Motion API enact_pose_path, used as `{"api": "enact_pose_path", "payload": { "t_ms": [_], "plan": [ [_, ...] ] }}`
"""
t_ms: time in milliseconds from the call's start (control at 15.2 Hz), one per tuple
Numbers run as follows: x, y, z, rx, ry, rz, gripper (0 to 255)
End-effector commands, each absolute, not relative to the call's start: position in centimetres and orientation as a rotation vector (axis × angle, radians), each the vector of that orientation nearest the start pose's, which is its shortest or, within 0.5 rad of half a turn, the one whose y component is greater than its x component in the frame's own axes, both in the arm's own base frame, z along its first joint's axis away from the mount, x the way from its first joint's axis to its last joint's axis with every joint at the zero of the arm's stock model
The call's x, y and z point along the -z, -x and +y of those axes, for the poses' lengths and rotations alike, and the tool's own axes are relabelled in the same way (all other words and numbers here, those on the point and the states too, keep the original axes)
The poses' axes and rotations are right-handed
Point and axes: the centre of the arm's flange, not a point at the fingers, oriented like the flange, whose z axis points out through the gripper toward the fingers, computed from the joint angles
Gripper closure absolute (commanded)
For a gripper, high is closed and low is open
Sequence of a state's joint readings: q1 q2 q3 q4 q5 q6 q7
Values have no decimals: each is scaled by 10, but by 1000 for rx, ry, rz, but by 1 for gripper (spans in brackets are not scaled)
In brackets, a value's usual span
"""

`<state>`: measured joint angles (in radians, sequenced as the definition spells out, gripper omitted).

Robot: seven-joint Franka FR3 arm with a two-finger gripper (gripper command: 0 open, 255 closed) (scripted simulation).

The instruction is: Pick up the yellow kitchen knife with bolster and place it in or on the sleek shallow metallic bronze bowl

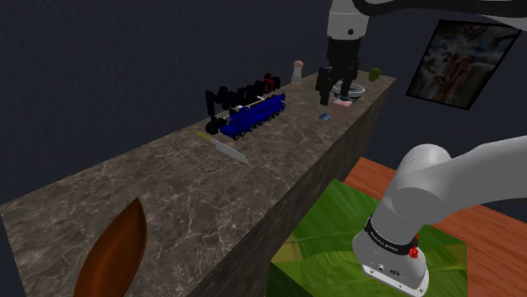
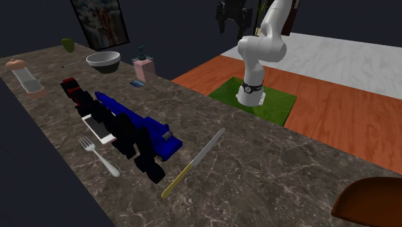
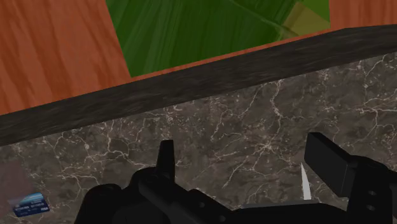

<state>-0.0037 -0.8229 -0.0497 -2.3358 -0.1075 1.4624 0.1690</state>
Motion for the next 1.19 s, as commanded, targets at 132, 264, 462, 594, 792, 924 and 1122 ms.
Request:
{"api": "enact_pose_path", "payload": {
  "t_ms": [132,264,462,594,792,924,1122],
  "plan": [
    [-588,-307,-29,-79,3192,323,0],
    [-575,-330,-25,-84,3188,303,0],
    [-555,-363,-18,-91,3181,272,0],
    [-541,-386,-13,-96,3176,252,0],
    [-521,-419,-5,-103,3169,221,0],
    [-508,-441,1,-108,3164,201,0],
    [-488,-474,10,-115,3156,171,0]
  ]
}}
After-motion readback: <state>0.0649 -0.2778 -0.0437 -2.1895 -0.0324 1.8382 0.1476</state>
